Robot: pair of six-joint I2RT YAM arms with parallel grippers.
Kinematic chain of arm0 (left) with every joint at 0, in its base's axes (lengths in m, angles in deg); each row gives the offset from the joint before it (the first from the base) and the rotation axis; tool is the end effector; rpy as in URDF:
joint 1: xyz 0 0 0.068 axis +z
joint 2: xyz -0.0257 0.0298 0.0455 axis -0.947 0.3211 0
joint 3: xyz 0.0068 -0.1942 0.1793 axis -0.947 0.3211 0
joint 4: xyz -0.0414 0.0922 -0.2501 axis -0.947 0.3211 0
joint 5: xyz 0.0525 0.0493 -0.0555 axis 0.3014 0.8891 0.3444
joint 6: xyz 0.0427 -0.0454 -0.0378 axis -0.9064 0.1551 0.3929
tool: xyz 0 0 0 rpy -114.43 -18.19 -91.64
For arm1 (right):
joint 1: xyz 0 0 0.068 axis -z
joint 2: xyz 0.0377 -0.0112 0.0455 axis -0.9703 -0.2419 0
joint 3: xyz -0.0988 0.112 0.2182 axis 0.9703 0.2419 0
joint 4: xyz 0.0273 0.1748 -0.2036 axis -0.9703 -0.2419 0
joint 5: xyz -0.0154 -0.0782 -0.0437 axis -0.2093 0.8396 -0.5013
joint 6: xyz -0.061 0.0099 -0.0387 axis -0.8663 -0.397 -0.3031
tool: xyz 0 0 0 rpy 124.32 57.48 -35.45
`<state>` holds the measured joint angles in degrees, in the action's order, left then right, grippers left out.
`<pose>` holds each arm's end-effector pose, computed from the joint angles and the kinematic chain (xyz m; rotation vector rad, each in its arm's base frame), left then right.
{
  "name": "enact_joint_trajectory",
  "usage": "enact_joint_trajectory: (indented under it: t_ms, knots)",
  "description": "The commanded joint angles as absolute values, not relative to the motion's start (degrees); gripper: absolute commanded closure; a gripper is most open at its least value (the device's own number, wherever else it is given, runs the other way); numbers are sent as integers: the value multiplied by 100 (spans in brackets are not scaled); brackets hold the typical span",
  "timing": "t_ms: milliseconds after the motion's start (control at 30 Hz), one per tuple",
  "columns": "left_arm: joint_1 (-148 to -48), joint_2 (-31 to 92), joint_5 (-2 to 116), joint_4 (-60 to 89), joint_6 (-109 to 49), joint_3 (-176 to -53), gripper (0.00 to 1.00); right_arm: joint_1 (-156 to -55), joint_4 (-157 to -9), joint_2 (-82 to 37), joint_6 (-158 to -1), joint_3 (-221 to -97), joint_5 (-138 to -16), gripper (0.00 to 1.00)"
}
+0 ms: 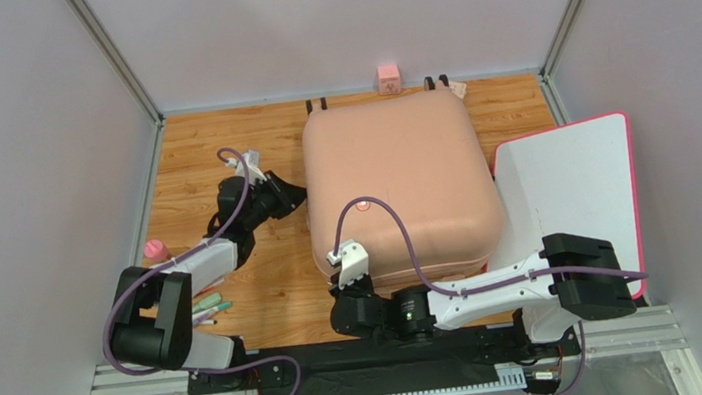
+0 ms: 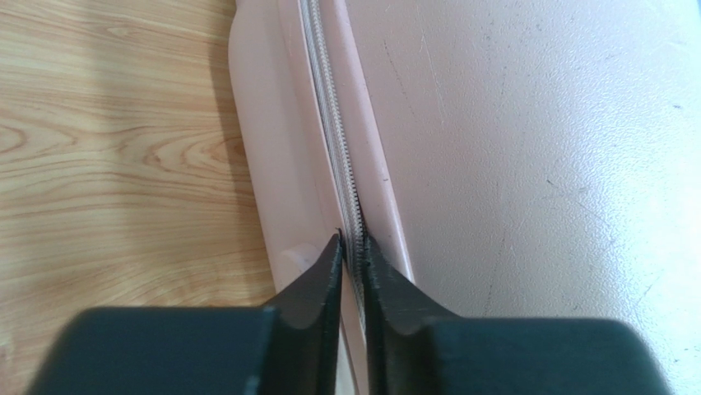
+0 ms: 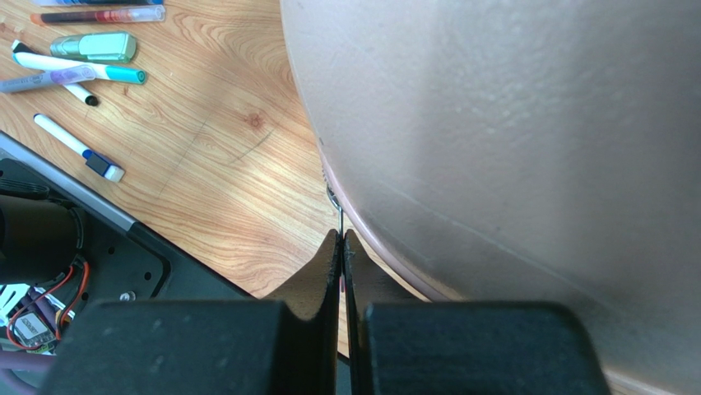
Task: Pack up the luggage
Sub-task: Zip the luggage at the center of the board.
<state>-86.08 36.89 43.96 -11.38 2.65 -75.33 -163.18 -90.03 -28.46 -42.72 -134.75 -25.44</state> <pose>0.3021 -0.1026 0.1715 -0.2609 2.0238 -1.0310 0.0585 0.3312 0.1880 -0.4455 2.0761 0.4589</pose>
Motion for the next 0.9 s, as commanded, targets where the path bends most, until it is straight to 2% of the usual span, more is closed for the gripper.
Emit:
enact_joint_trajectory:
  t_ms: [0,33,100,367,867]
  knots:
    - [-8683,3897,4162,-1732,333,-7613,85,-16310,-8874,-2891,-4147,-13600,-2256,100]
    - [-8691,3898,4162,-1776,342,-7569,93,-16319,-8874,-2909,-4164,-13608,-2239,100]
    - [-8692,3880,4162,-1943,360,-7499,100,-16319,-8874,-2935,-4191,-13626,-2212,100]
    - [-8700,3529,4153,-2479,395,-6893,100,-16319,-8567,-3111,-4454,-13802,-2326,100]
    - [-8841,2430,4224,-2383,96,-6066,100,-16328,-7732,-3551,-5430,-14408,-2704,100]
